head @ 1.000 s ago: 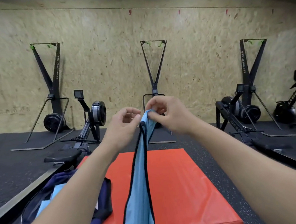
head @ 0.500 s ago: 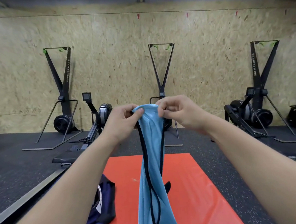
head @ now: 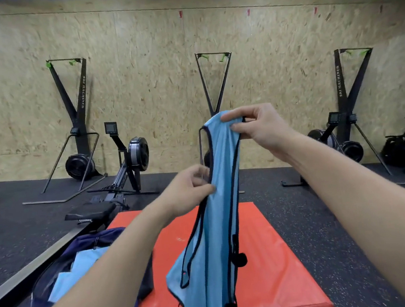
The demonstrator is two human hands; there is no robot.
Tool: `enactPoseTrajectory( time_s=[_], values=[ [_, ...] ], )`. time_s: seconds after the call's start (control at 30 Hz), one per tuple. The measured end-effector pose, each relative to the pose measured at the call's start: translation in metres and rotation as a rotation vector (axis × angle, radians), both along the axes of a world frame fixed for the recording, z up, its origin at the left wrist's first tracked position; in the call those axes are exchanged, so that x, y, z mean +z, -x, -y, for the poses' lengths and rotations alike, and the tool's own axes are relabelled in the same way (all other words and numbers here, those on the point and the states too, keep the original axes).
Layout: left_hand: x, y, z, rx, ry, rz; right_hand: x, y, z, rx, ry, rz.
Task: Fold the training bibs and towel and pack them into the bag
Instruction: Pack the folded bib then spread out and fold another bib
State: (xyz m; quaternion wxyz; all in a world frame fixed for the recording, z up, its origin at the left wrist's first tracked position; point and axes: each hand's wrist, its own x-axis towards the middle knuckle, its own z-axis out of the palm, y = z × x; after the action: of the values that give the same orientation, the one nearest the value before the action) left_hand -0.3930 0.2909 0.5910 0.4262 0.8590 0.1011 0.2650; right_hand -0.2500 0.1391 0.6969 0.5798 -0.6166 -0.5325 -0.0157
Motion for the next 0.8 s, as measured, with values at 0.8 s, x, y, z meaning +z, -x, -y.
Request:
enactPoseTrajectory(
  time_s=[0.8],
  values=[
    [-0.028, 0.075, -0.056, 0.069, -0.103, -0.226, -0.001, -0.083, 0.067, -0.371, 0.060, -0.073]
  ],
)
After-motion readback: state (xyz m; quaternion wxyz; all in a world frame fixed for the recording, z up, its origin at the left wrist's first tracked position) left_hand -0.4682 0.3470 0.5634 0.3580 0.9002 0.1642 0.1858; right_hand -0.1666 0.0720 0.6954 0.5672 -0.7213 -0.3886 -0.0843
